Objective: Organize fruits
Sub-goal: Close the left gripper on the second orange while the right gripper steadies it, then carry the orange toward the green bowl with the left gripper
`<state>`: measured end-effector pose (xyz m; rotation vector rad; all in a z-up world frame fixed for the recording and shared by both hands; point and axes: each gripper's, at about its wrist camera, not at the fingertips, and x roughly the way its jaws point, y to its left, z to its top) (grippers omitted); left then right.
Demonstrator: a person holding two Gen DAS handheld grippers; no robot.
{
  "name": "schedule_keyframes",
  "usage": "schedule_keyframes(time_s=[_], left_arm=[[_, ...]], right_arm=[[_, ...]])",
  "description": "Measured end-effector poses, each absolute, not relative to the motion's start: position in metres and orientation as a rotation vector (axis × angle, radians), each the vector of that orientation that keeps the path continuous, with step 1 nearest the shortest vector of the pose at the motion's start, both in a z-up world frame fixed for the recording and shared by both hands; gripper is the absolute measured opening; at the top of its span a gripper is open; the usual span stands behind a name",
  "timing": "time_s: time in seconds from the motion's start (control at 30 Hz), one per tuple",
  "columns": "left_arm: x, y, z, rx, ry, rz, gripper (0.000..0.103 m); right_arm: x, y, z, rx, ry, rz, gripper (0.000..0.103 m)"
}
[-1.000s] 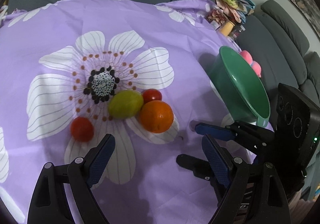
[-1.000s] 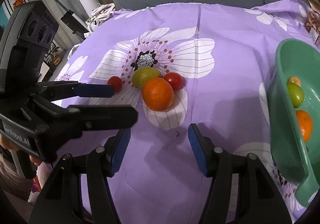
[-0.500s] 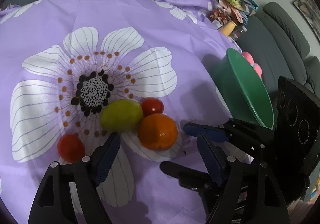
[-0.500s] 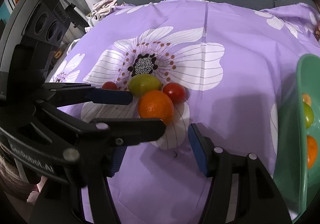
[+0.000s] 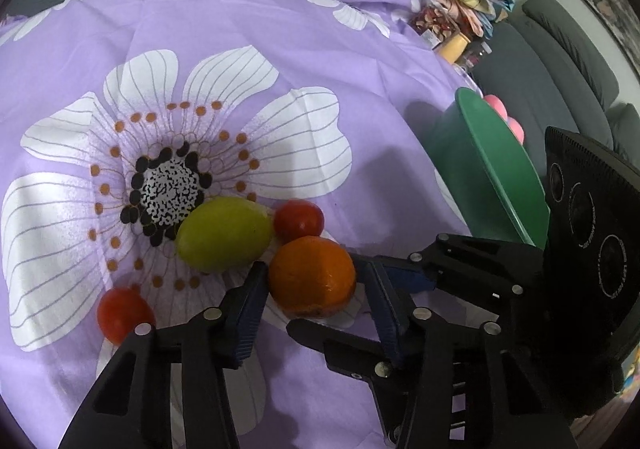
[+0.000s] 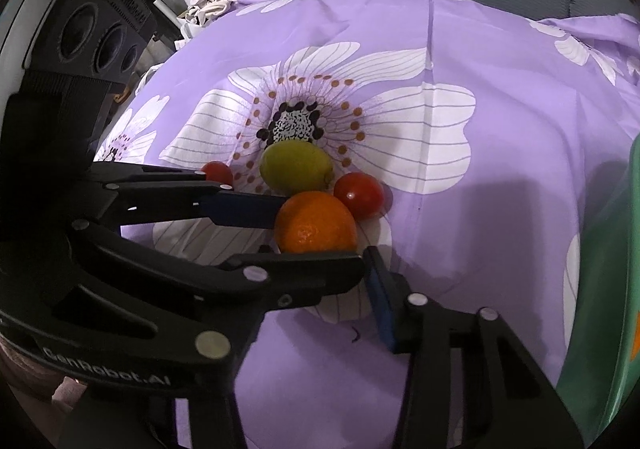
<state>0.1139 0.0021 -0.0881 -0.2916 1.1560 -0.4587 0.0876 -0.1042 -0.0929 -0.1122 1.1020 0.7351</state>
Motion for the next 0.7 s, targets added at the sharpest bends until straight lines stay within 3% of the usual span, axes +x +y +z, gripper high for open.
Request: schedule_keyframes(time_s=[0.7], left_arm=[[0.087, -0.011, -0.052, -0.234, 1.092, -0.481, 0.044]], right_arm=[[0.054, -0.119, -0.065, -0.087, 1.001, 0.724, 0.038]])
